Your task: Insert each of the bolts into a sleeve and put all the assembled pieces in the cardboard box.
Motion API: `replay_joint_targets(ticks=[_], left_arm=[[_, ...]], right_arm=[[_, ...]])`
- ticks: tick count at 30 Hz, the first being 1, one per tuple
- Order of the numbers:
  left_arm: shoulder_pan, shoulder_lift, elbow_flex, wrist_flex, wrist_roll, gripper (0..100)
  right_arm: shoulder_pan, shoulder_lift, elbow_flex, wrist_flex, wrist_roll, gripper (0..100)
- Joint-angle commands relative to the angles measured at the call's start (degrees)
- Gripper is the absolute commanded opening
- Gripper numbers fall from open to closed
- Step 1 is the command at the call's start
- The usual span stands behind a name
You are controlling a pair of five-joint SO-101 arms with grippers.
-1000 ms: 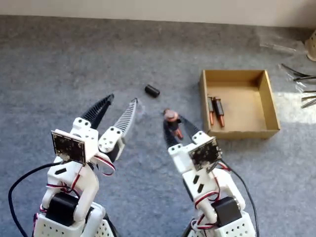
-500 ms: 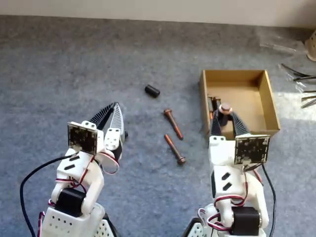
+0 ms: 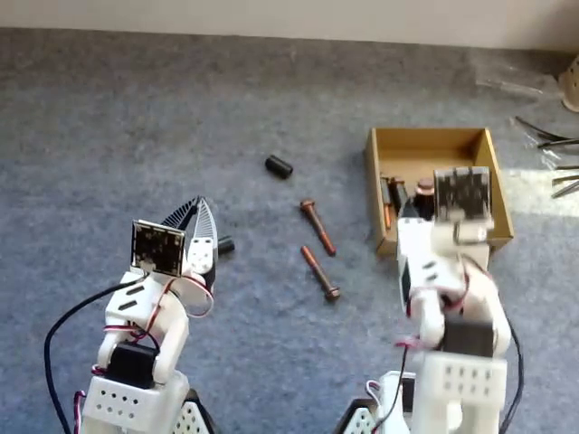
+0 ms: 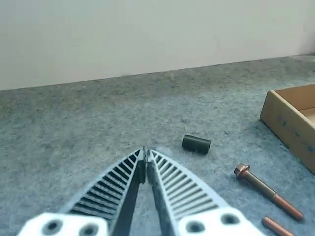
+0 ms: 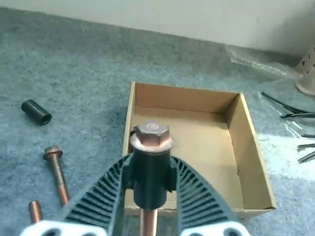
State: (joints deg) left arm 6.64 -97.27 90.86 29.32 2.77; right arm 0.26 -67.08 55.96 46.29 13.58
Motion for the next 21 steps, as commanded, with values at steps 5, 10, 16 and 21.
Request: replay_joint_targets(ticks=[5, 10, 16, 21], left_arm=[[-0.75, -0.40, -0.04, -1.23, -0.35, 2], [-0.84, -0.40, 1.54, -4.22, -0.35, 2], [-2.42, -0.40, 2.68, -7.47, -0.35, 2], [-2.51, -0.40, 2.77, -7.47, -0.35, 2]], right_arm=[[0.66, 21.14, -18.33, -0.57, 0.62, 0.4], [1.54, 33.36, -23.96, -0.57, 5.10, 0.4], [4.44, 45.32, -29.76, -0.57, 6.33, 0.4], [4.70, 54.55, -35.47, -0.57, 6.51, 0.4]])
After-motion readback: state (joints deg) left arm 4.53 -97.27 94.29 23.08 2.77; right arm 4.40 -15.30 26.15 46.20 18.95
